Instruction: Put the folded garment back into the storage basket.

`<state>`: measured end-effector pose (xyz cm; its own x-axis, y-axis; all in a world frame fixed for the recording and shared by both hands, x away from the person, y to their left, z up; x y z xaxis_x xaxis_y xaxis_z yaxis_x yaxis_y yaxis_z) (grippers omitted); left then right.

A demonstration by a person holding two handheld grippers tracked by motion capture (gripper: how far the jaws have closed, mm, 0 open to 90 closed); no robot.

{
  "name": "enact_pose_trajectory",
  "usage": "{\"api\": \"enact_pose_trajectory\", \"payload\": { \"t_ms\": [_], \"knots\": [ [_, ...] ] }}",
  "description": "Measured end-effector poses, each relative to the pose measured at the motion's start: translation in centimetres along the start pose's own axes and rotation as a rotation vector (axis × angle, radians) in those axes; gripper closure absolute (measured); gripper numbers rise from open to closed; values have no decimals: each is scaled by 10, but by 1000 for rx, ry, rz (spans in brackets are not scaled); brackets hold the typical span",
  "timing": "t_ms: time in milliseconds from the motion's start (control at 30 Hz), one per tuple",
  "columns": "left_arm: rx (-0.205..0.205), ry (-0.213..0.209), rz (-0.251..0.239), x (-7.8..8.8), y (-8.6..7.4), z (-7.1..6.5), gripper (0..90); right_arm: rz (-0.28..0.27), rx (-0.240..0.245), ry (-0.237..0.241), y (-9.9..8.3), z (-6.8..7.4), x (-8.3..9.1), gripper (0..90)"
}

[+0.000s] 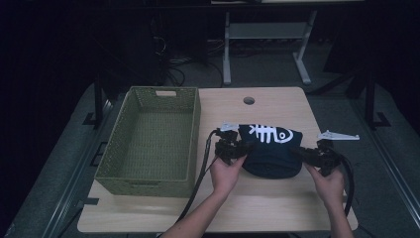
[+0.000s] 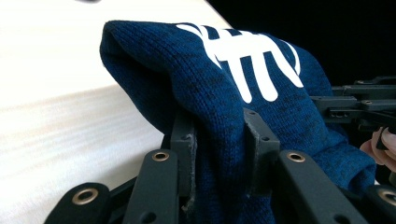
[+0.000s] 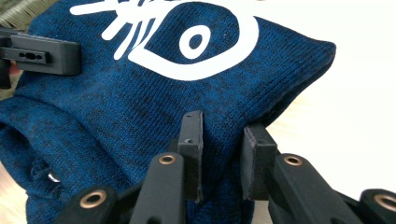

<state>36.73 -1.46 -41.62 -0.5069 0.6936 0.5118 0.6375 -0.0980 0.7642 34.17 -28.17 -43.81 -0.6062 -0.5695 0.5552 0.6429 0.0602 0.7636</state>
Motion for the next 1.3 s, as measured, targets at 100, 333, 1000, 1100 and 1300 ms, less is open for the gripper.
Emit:
{"api": "enact_pose_trajectory", "payload": {
  "t_ms": [100,333,1000,1100,1300],
  "knots": [
    [-5,-14,-9,7,7,-1,693,-10,7,10,9,5,7,727],
    [-19,-30,-21,21,18,-1,693,-20,28,25,23,16,16,727],
    [-47,-58,-36,59,54,8,691,-55,3,131,64,37,24,727],
    [-30,-69,-38,64,57,13,690,-56,4,143,69,42,24,727],
    [-22,-67,-49,78,63,22,689,-52,17,168,80,55,19,727]
  ]
}}
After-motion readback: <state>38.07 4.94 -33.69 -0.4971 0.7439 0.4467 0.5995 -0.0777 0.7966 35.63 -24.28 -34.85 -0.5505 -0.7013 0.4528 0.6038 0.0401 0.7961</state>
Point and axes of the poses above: each handheld gripper's, and its own axes: x roughly backward along the jaws, y roughly out of its top, z roughly to its left, the point moved 3 cm from there along -x, roughly forward along the jaws
